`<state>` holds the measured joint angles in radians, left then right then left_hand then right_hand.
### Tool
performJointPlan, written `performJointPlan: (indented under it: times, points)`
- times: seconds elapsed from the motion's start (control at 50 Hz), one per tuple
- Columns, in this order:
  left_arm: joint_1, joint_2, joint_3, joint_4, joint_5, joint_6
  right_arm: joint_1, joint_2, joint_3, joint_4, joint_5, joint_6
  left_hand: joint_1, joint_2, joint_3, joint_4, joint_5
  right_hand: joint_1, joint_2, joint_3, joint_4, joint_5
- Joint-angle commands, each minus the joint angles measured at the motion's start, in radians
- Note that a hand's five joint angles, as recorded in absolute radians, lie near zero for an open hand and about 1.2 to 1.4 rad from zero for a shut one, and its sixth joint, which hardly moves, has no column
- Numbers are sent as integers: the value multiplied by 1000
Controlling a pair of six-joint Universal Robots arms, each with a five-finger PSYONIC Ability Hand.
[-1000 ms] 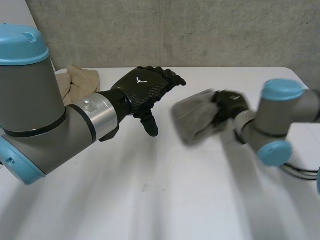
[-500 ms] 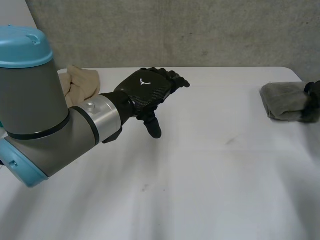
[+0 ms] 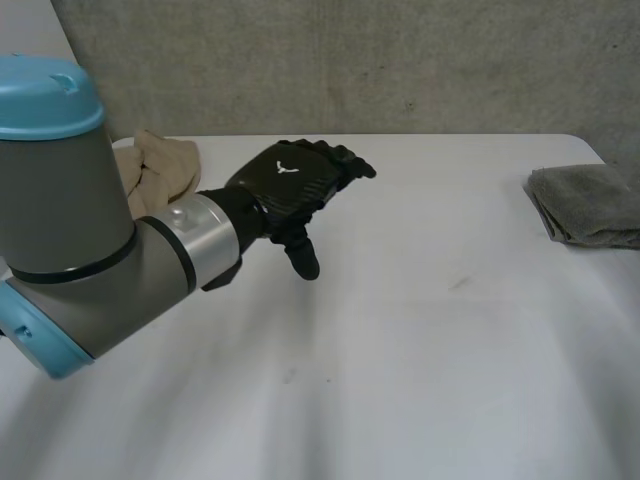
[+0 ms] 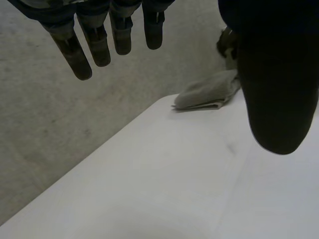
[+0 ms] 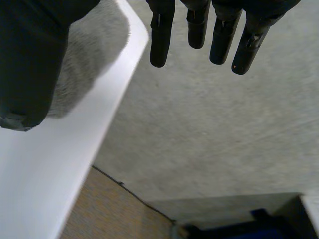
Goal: Fold the laundry.
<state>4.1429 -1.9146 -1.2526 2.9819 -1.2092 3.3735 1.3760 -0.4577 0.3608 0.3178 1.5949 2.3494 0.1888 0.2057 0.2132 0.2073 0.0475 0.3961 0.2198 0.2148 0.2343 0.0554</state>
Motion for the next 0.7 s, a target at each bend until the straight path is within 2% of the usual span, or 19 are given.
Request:
performJointPlan:
  times: [0.02,0.08,0.18,0.3,0.34,0.46,0.54,0.6,0.64,0.68,0.7]
  points:
    - [123,34,-1,22,-47,3,121,-226,118,-75,47,-1,-11,-27,-35,-29,-44,-222,-45,-40,-60,-55]
    - [180,55,-1,78,-69,10,185,-291,176,-121,4,39,-11,-27,-35,-29,-44,-222,-45,-40,-60,-55]
    - [287,46,-1,196,-90,58,322,-474,427,-207,-120,139,-14,-31,-39,-33,-47,-222,-45,-40,-60,-55]
    - [518,-84,16,250,-89,209,494,-622,705,-279,-159,154,1,-16,-23,-17,-32,-222,-45,-40,-60,-55]
    - [557,-131,28,253,-86,263,544,-642,815,-319,-164,157,4,-13,-20,-14,-29,-222,-45,-40,-60,-55]
    - [602,-352,113,247,-73,437,598,-688,1001,-388,-167,153,4,-13,-20,-14,-29,-222,-45,-40,-60,-55]
    - [622,-457,157,249,-58,507,600,-697,1081,-408,-167,154,1,-16,-23,-17,-32,-222,-45,-40,-60,-55]
    - [626,-501,177,252,-41,517,589,-697,1122,-416,-174,153,13,-4,-11,-6,-20,-222,-45,-40,-60,-55]
    - [625,-529,196,256,-29,517,584,-699,1141,-419,-179,153,188,171,164,170,155,-222,-45,-40,-60,-55]
    - [625,-540,206,258,-29,512,584,-699,1161,-419,-184,154,484,467,460,465,451,-222,-45,-40,-60,-55]
    - [619,-546,213,259,-29,500,583,-699,1165,-419,-184,154,887,870,862,868,854,-222,-45,-40,-60,-55]
